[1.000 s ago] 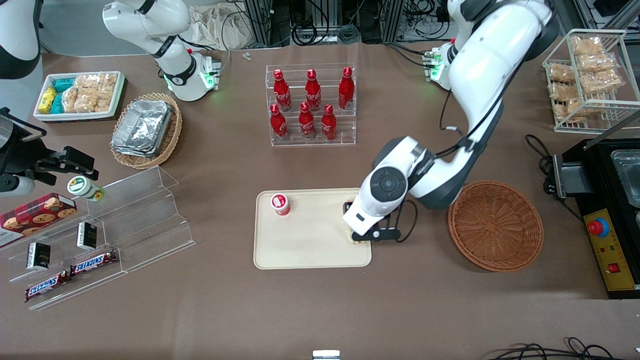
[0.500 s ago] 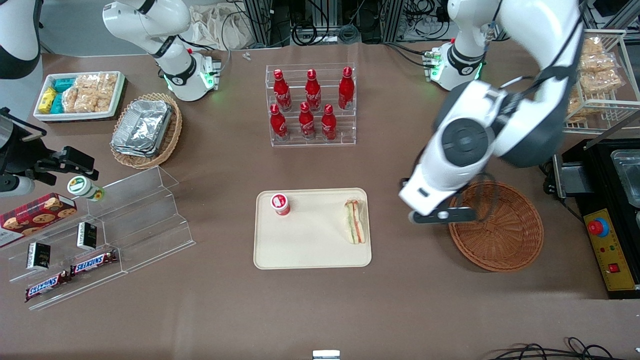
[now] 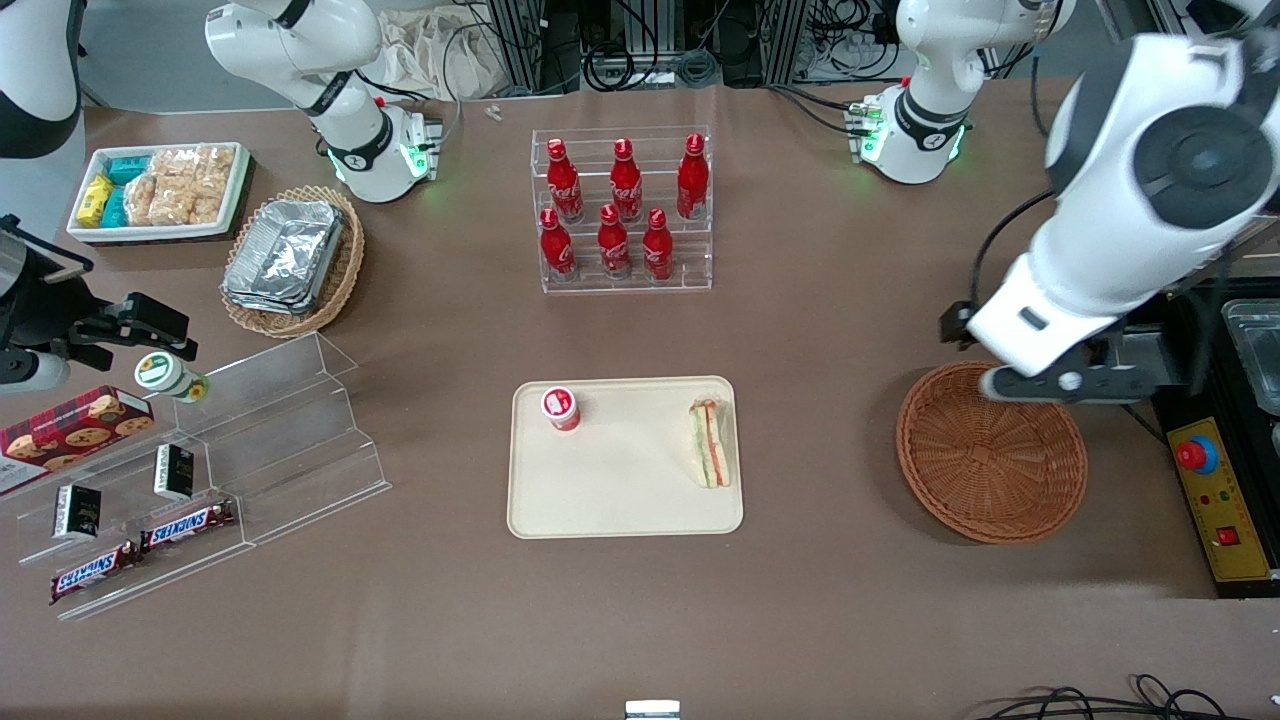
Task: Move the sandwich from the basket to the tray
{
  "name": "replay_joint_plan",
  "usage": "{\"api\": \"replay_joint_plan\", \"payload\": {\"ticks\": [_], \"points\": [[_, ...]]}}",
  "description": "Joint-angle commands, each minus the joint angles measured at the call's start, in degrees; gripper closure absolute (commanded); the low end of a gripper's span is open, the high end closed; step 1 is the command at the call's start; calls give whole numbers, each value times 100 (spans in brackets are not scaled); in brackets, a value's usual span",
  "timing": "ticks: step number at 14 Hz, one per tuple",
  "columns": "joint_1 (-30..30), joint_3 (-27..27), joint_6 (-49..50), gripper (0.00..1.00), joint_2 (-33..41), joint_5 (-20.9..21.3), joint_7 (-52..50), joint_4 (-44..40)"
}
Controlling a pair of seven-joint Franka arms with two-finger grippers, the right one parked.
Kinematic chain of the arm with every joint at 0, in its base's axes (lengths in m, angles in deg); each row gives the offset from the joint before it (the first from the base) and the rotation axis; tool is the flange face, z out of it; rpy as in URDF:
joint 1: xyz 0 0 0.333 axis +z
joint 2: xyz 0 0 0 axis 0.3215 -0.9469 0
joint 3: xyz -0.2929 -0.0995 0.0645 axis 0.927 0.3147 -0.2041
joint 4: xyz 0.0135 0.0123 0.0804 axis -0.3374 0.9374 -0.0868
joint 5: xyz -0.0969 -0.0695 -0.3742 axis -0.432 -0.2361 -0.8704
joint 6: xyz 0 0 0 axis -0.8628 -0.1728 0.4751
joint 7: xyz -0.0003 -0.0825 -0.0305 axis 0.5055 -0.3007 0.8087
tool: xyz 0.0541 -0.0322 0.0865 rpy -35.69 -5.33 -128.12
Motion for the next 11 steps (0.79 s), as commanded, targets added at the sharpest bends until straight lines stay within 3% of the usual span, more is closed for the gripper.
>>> {"api": "replay_joint_plan", "payload": {"ticks": [1, 8, 11], "points": [[261, 30, 25, 0, 258, -107, 90, 184], [964, 30, 17, 0, 408, -432, 143, 166], [869, -249, 25, 0, 487, -432, 170, 175]]}}
